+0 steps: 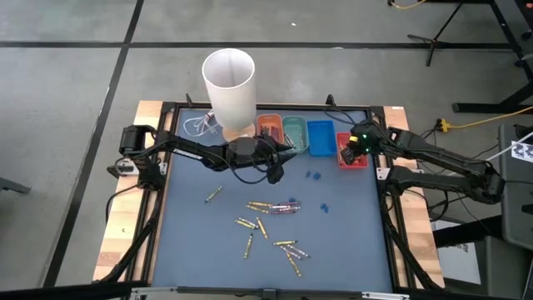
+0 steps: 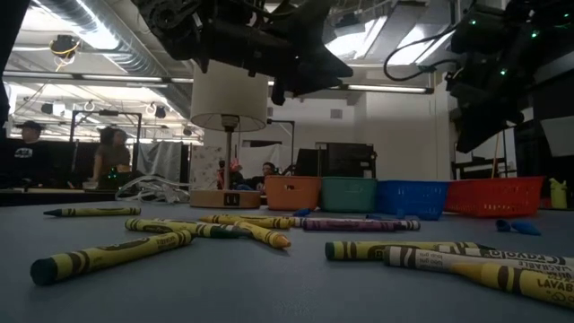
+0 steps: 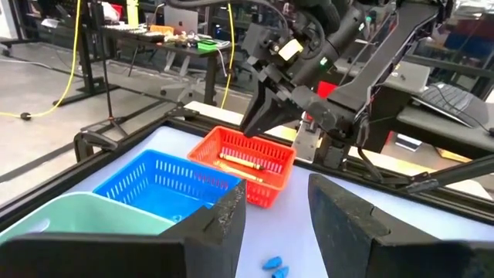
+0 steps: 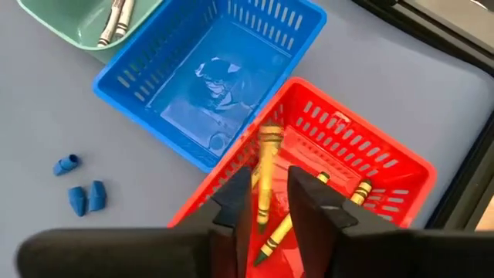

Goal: Sort crayons
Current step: Put the yellow crayon into the blue bin

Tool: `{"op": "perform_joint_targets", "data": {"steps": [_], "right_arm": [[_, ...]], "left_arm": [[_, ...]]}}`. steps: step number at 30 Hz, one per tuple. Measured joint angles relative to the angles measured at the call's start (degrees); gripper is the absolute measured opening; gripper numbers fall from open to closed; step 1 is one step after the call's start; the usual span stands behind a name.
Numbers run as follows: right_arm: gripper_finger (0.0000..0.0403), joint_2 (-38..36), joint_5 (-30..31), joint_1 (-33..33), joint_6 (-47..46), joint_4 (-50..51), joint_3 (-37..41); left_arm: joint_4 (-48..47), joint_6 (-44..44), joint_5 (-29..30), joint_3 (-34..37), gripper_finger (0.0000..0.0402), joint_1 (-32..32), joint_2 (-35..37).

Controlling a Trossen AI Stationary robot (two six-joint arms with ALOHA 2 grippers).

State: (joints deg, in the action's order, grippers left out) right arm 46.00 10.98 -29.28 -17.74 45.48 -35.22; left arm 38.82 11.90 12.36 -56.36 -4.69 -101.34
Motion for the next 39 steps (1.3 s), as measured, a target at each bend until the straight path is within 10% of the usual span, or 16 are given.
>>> {"op": "perform_joint_targets", "data": {"steps": [39], "right_arm": [[0.0127, 0.0, -0.1, 0.0, 0.0, 0.0, 0.0]], "left_arm": [[-43.4, -0.5, -10.5, 0.0, 0.0125, 15.0, 0.0]]}}
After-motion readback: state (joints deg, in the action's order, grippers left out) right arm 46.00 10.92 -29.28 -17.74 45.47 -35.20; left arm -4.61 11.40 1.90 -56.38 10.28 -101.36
